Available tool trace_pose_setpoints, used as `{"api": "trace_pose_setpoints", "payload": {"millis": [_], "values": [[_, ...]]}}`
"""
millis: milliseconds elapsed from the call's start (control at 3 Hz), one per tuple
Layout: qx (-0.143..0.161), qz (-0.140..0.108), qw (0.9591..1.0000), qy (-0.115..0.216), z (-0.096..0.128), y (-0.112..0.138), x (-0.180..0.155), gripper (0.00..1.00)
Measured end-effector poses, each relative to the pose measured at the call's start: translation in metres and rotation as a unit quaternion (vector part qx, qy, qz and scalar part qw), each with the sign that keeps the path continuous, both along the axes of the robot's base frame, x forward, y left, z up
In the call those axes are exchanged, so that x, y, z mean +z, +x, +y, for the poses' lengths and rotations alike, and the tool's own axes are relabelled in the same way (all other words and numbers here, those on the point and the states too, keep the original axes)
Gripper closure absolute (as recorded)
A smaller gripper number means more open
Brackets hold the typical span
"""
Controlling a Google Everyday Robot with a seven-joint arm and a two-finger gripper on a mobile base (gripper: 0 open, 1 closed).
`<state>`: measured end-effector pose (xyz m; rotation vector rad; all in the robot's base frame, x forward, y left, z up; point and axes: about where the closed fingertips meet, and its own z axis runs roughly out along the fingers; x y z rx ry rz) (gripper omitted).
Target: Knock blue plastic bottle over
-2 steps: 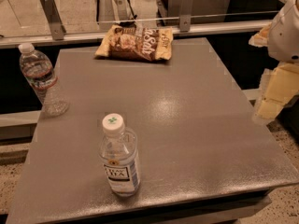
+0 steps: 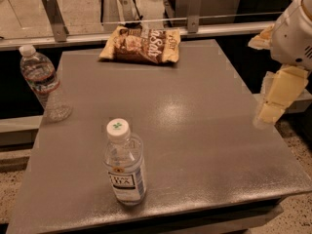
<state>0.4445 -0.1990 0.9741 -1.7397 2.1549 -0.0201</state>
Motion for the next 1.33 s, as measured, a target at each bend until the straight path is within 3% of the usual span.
{"api": "trace_pose_setpoints", "payload": {"millis": [333, 667, 1000, 1333], "values": [[0.045, 0.007, 0.9968, 0.066, 0.042, 0.005, -0.014, 0.0], [0.095, 0.031, 0.9847, 0.143, 0.094, -0.004, -0.024, 0.0], [0.127, 0.058, 0.9662, 0.217, 0.134, -0.017, -0.033, 0.0], [0.165, 0.092, 0.9365, 0.295, 0.173, -0.043, -0.037, 0.0]]}}
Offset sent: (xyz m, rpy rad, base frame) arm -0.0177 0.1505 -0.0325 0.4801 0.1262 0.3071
